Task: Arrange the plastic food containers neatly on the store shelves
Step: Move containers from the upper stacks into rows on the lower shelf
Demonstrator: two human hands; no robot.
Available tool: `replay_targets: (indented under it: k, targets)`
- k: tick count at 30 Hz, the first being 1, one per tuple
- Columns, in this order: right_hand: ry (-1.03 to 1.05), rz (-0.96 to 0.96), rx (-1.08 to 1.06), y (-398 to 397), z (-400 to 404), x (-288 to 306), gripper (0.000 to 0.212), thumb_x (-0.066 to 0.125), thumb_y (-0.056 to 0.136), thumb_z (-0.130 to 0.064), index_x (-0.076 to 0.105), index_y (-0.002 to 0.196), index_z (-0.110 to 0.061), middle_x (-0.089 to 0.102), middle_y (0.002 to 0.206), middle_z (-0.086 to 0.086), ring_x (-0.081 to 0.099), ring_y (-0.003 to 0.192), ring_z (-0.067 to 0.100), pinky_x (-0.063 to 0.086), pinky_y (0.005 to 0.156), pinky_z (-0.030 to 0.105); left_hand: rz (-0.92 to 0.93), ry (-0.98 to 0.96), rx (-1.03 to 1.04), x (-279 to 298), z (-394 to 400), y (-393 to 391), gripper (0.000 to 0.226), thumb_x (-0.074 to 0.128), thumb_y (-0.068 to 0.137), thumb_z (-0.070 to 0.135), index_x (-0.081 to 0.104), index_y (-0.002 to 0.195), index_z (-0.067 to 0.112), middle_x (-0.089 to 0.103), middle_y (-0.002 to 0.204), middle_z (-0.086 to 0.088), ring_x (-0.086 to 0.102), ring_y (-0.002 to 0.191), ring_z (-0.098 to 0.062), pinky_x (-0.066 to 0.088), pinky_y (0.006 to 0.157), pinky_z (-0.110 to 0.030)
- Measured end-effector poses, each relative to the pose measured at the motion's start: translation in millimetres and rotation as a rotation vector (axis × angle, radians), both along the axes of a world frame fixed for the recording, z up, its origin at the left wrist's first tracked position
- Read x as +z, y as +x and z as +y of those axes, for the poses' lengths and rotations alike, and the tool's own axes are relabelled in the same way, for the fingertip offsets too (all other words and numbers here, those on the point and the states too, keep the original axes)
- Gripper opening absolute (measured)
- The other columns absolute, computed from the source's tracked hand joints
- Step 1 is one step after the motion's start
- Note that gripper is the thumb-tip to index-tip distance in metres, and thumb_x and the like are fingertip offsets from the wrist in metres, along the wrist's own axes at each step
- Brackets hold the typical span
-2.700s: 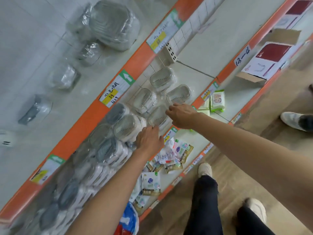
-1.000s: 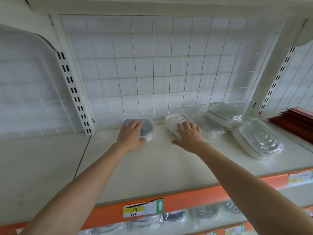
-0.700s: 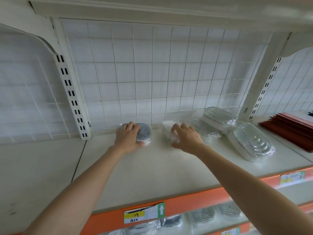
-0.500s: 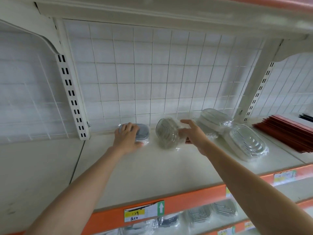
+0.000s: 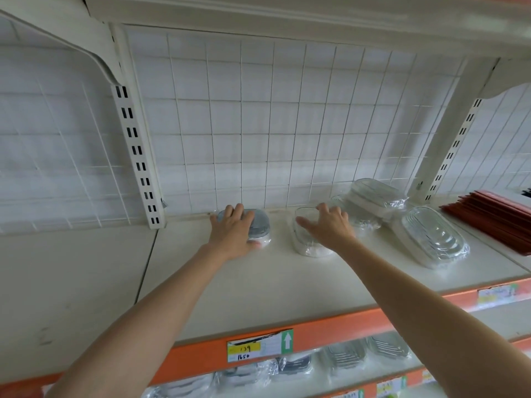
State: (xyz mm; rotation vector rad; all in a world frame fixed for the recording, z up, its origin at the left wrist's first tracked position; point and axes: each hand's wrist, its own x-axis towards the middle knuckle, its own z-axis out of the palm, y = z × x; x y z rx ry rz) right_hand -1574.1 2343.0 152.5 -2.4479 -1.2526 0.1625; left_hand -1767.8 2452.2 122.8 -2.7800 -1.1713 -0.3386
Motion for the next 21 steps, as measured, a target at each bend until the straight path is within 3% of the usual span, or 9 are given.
replay_targets:
  k: [2, 4, 9, 13, 18, 21]
  targets:
    - [-0.139, -0.104, -0.008, -8.6, 5.5, -5.4, 0.085, 0.046, 0.078, -0.075, 0.033, 0.138, -0.016, 0.035, 0.139, 0.018, 0.032, 0.13, 0.035, 0.032, 0.101, 0.044, 0.031, 0.06, -0.041, 1.7, -6.7, -1.1, 0.067, 0.057, 0.074, 0.067, 0.044, 0.12, 0.02, 0.038, 0.118, -0.004, 0.035, 0.113, -0.024, 0.026, 0.095, -0.043]
    - [-0.179, -0.165, -0.013, -14.8, 7.3, -10.0, 0.082, 0.053, 0.077, -0.069, 0.03, 0.137, -0.018, 0.034, 0.138, 0.02, 0.034, 0.128, 0.036, 0.032, 0.101, 0.042, 0.024, 0.047, -0.083, 3.8, -11.3, -3.5, 0.064, 0.062, 0.071, 0.061, 0.044, 0.118, 0.021, 0.036, 0.115, -0.004, 0.034, 0.111, -0.025, 0.026, 0.093, -0.04]
    - [-0.245, -0.117, 0.14, -9.6, -10.0, -7.5, 0.064, 0.062, 0.078, -0.05, 0.03, 0.123, -0.018, 0.034, 0.129, 0.021, 0.036, 0.121, 0.038, 0.031, 0.099, 0.045, -0.091, -0.304, -0.092, 9.6, -11.7, -17.9, 0.06, 0.074, 0.071, 0.038, 0.044, 0.119, 0.02, 0.031, 0.128, -0.005, 0.025, 0.128, -0.025, 0.018, 0.111, -0.045]
    - [-0.323, 0.012, 0.215, 4.9, -38.2, 4.2, 0.06, 0.067, 0.075, -0.042, 0.034, 0.121, -0.021, 0.04, 0.122, 0.019, 0.042, 0.111, 0.036, 0.038, 0.089, 0.039, -0.04, -0.386, -0.077, 16.4, -18.1, -19.2, 0.067, 0.076, 0.069, 0.039, 0.039, 0.123, 0.024, 0.035, 0.122, -0.003, 0.034, 0.118, -0.025, 0.033, 0.097, -0.039]
    - [-0.196, 0.081, 0.298, 9.6, -70.2, -0.4, 0.061, 0.073, 0.074, -0.036, 0.039, 0.121, -0.018, 0.039, 0.123, 0.017, 0.04, 0.115, 0.035, 0.038, 0.094, 0.039, -0.145, -0.371, 0.036, 11.4, -38.3, -14.4, 0.099, 0.08, 0.063, 0.047, 0.026, 0.142, 0.02, 0.033, 0.129, -0.001, 0.027, 0.122, -0.024, 0.036, 0.096, -0.04]
    - [-0.033, 0.003, 0.295, 11.2, -92.6, -5.0, 0.066, 0.076, 0.07, -0.032, 0.041, 0.125, -0.021, 0.037, 0.124, 0.012, 0.041, 0.114, 0.034, 0.037, 0.097, 0.039, -0.207, -0.199, 0.087, 9.3, -60.5, -11.4, 0.099, 0.08, 0.06, 0.051, 0.034, 0.14, 0.017, 0.035, 0.125, 0.0, 0.029, 0.119, -0.022, 0.032, 0.094, -0.036]
